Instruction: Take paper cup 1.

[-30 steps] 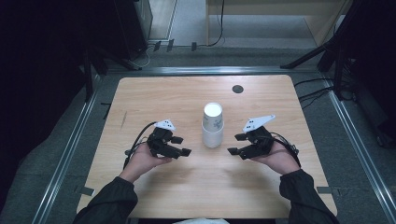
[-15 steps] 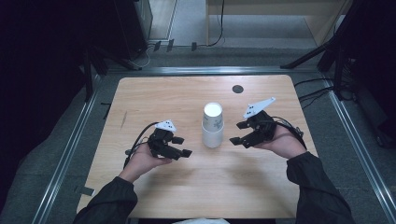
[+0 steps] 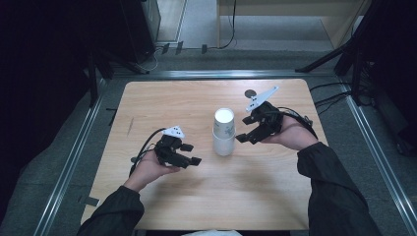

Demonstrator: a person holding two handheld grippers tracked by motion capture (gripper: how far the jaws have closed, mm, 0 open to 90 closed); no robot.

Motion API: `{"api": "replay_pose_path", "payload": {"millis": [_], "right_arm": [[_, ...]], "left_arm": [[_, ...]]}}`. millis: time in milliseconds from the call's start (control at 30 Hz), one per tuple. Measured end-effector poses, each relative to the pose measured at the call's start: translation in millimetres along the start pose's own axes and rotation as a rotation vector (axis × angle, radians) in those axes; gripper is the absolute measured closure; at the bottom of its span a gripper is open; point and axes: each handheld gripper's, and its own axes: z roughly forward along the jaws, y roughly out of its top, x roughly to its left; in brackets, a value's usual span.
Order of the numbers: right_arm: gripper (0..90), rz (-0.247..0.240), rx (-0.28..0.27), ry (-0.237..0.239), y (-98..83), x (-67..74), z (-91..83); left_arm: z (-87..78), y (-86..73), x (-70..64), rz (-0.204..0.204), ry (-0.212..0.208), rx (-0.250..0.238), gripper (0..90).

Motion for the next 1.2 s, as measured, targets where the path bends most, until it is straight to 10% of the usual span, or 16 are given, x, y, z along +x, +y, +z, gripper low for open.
{"api": "replay_pose_path", "payload": {"millis": [1200], "right_arm": [[34.3, -0.078, 0.068, 0.023, 63.0, -6.7, 20.1]], "left_arm": [[-1.0, -0.2, -0.4, 0.013, -0.019, -0.003, 30.1]]}}
